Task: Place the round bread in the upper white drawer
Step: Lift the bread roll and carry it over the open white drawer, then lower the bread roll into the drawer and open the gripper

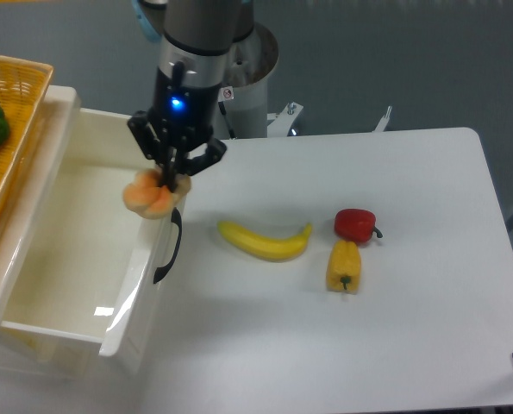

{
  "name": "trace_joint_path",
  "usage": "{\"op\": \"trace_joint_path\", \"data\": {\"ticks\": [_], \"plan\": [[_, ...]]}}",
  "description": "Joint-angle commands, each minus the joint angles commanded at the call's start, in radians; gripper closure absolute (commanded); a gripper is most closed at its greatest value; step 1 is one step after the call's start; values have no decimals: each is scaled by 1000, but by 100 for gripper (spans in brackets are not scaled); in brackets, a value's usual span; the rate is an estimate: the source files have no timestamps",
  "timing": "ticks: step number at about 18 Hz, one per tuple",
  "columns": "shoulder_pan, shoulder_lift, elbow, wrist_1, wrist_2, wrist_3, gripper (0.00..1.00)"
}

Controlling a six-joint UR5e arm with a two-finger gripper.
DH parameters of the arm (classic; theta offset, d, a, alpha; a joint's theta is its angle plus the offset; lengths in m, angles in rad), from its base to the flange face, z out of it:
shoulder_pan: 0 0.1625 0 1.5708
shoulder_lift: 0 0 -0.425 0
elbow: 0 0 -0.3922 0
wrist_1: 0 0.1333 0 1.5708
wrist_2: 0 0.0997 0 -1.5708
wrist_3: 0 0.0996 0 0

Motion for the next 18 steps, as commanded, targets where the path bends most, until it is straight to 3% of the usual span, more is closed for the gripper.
{"op": "trace_joint_path", "data": {"ticks": [5, 8, 10, 18], "plan": [[-37, -17, -11, -2, -14, 0, 84], [-45, -20, -11, -2, -14, 5, 67], [-46, -20, -12, -2, -12, 8, 47], [-77, -32, -12, 2, -12, 11, 32]]}}
